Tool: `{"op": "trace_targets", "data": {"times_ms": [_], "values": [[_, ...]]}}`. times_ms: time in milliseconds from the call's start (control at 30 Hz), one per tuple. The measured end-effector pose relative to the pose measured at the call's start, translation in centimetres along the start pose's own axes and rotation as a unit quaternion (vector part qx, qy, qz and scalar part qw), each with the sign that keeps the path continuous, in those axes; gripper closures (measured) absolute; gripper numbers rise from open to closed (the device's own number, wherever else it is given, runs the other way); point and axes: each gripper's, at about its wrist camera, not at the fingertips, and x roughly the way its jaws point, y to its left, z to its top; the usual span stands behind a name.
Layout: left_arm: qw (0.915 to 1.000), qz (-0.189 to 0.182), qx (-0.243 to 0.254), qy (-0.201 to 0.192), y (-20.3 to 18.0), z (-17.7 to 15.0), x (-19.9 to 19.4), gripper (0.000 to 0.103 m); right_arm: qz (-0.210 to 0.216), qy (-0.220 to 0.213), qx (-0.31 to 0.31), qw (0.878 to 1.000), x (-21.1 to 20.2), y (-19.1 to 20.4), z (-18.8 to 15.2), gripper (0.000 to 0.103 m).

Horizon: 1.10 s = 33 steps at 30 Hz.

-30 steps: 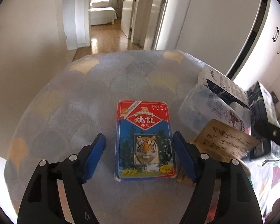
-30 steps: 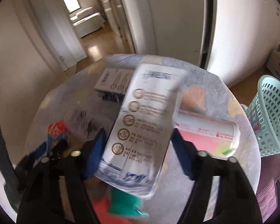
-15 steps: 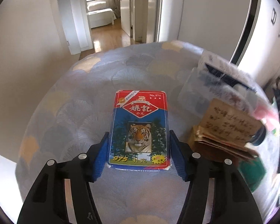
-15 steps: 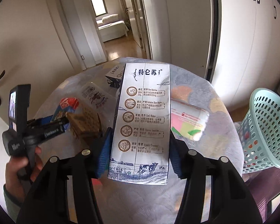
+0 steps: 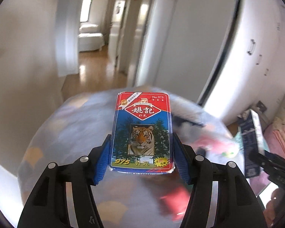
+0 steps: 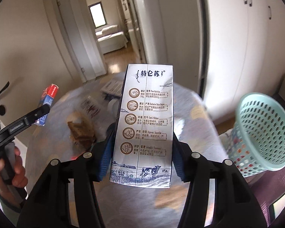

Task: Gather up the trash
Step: 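Carry the milk carton and tiger box to the basket and release both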

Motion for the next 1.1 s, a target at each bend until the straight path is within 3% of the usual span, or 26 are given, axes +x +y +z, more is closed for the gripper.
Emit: {"op": "trace_targets", "data": {"times_ms": [200, 500, 567, 633, 867, 1100], "values": [[0.9962, -0.071, 0.048, -0.015, -8.8, 1.2, 0.5, 0.045, -0.035, -0.036, 0.029, 0.998, -2.4, -4.1, 1.5, 0.051], [0.9857, -0.144, 0.085, 0.019, -20.8, 1.8, 5.1, 0.045, -0.104, -0.058, 0.099, 0.988, -4.2, -13.9, 3.0, 0.051], [0.9837, -0.151, 0.092, 0.033, -22.6, 2.4, 6.9, 0.045, -0.127, -0.059, 0.115, 0.983, -4.3, -16.3, 3.0, 0.051], [0.9843, -0.129, 0.112, 0.044, -24.8, 2.4, 8.5, 0.045, -0.146, -0.060, 0.130, 0.979, -4.4, -18.7, 3.0, 0.051], [0.9717, -0.176, 0.140, 0.073, -30.6, 2.1, 13.0, 0.045, -0.191, -0.031, 0.185, 0.964, -2.6, -25.2, 2.3, 0.051], [0.9567, -0.215, 0.152, 0.125, -35.7, -0.6, 18.5, 0.044, -0.204, 0.002, 0.235, 0.950, -0.3, -29.3, 1.2, 0.050]]}}
